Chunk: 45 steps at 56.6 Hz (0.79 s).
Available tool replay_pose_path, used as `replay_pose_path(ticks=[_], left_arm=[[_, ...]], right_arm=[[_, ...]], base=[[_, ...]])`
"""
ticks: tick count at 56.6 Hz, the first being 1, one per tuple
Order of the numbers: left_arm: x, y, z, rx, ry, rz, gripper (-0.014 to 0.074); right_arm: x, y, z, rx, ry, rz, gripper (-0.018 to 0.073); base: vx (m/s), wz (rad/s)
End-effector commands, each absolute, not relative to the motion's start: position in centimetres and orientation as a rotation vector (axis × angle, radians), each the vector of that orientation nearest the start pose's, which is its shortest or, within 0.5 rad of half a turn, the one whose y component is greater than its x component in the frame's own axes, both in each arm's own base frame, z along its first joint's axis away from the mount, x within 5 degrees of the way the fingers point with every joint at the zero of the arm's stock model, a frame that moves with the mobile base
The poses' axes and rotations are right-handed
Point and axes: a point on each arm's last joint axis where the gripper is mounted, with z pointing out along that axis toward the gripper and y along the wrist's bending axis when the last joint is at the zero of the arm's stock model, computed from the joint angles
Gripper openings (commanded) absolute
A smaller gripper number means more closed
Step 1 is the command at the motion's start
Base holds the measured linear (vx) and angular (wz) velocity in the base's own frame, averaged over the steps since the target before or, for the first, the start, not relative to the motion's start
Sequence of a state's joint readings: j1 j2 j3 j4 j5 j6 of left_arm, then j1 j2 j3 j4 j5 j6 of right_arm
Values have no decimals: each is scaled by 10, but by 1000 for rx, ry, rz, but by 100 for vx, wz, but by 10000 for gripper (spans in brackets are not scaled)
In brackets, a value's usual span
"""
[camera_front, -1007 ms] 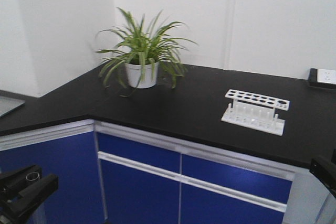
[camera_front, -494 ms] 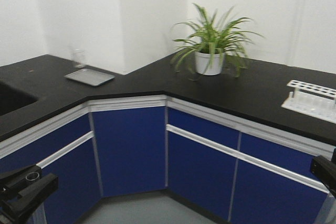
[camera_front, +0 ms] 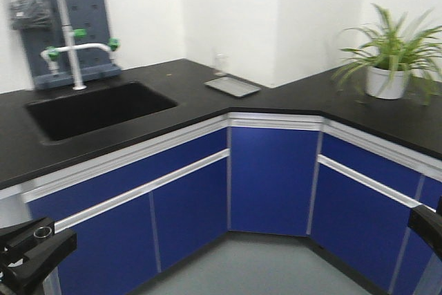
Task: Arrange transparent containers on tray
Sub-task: 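Drive the base to the yellow tray while holding both tubes upright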
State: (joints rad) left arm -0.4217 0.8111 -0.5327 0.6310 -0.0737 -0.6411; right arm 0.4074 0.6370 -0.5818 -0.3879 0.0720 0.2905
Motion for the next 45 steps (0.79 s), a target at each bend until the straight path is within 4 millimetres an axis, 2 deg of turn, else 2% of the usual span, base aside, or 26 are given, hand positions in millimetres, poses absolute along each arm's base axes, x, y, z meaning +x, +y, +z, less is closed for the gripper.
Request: replay_pose_path(ticks=[1,22,45], left_arm=[[154,-79,332,381,1580,-422,-6],[154,-79,332,381,1580,-422,-6],[155,-79,332,381,1583,-421,-6]], right_arm=[[124,54,366,-388,1455,244,-13],[124,54,366,-388,1455,244,-13],[124,54,366,-388,1455,244,-13]], base=[[-14,53],[-6,55],[9,54]])
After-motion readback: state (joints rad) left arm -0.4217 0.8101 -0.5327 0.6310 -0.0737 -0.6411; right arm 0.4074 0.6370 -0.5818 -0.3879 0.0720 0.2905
